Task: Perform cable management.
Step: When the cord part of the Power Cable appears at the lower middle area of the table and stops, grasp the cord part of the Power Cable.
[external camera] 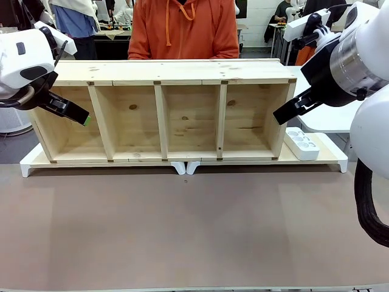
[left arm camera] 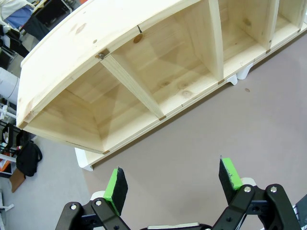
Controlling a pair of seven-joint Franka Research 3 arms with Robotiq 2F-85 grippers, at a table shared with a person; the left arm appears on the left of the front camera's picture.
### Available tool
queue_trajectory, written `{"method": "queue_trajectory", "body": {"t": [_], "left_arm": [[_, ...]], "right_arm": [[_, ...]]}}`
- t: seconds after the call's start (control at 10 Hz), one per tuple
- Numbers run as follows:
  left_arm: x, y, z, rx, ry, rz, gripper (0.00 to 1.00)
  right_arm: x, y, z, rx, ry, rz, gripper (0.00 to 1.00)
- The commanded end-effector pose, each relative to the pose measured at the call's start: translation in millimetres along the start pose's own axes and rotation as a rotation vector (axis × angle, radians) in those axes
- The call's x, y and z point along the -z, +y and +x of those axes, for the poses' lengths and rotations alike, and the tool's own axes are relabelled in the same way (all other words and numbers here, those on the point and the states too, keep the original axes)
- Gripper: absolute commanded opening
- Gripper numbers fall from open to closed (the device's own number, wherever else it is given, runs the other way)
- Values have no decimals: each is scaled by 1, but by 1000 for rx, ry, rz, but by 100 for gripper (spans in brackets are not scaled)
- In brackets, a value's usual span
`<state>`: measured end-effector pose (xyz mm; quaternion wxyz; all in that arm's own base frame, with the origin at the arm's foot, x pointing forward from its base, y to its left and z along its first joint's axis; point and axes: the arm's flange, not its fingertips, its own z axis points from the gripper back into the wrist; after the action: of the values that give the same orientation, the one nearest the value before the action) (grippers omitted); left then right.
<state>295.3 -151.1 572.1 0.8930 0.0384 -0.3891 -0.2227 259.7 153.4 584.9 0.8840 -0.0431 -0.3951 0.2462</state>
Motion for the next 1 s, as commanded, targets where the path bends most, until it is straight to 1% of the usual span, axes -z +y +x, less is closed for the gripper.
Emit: {"method": "queue_trajectory", "body": {"t": [0.0, 0.9], "left_arm": [[-2, 0, -1, 9, 8, 8, 100], [-2, 0, -1, 9, 8, 8, 100]], "right_arm": [[0, 1, -1, -8, 7, -1, 100], [0, 1, -1, -8, 7, -1, 100]]}}
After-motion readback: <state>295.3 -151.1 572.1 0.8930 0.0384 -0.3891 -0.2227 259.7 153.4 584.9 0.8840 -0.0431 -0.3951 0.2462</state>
